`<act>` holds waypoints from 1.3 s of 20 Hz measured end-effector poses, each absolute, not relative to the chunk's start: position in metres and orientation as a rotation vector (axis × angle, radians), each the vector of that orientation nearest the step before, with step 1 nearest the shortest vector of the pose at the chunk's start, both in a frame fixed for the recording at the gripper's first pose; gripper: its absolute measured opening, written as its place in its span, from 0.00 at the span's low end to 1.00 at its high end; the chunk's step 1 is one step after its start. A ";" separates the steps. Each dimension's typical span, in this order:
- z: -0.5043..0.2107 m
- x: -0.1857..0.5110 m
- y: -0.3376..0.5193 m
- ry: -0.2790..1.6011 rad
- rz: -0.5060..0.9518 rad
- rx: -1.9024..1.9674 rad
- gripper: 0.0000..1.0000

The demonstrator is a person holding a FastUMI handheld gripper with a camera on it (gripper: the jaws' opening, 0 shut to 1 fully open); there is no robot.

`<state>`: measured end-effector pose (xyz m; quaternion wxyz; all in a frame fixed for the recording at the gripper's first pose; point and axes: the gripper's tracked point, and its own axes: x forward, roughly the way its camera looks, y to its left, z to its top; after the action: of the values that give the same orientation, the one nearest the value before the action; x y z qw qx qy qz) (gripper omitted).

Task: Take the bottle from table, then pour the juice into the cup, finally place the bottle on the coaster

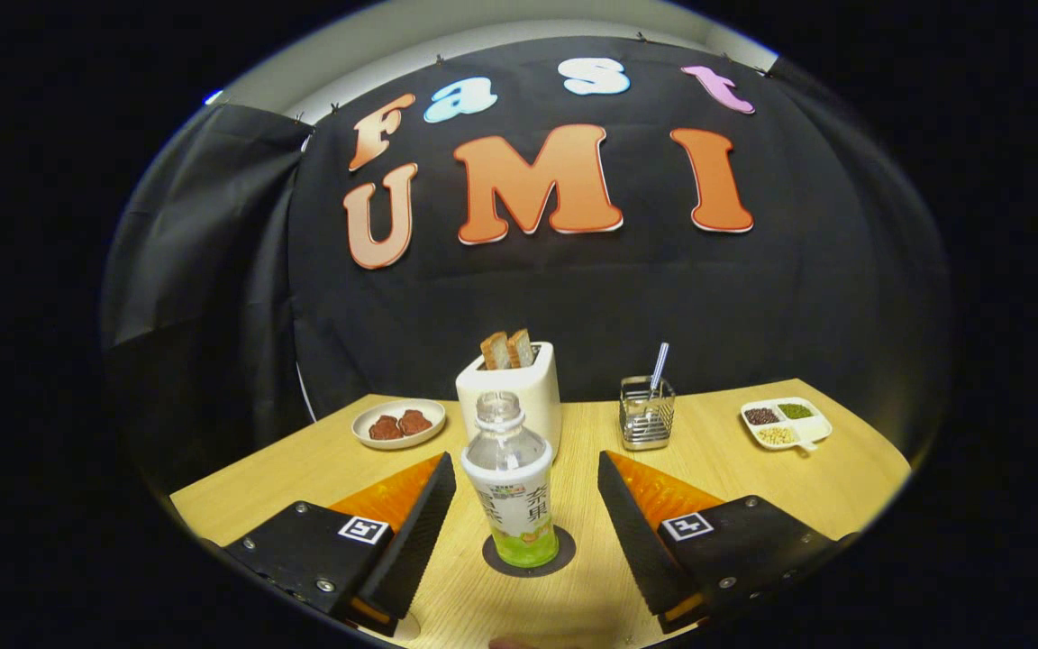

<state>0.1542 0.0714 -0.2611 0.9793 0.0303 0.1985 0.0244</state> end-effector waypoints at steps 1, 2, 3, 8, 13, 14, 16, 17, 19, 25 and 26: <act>-0.246 0.149 0.069 0.379 0.046 0.059 0.94; -0.231 0.143 0.067 0.361 0.042 0.056 0.94; -0.215 0.138 0.066 0.339 0.046 0.055 0.95; -0.134 0.102 0.059 0.237 0.059 0.041 0.96; -0.076 0.064 0.044 0.200 0.041 0.018 0.96; -0.064 0.056 0.043 0.183 0.047 0.018 0.96; -0.045 0.043 0.036 0.154 0.031 0.007 0.96; -0.037 0.037 0.033 0.143 0.023 -0.002 0.96; -0.025 0.026 0.030 0.127 0.015 -0.012 0.96; 0.009 -0.004 0.021 0.071 -0.001 0.006 0.96; 0.013 -0.009 0.019 0.059 -0.006 0.001 0.96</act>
<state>-0.0089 0.0194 0.0135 0.9996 0.0003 0.0296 -0.0029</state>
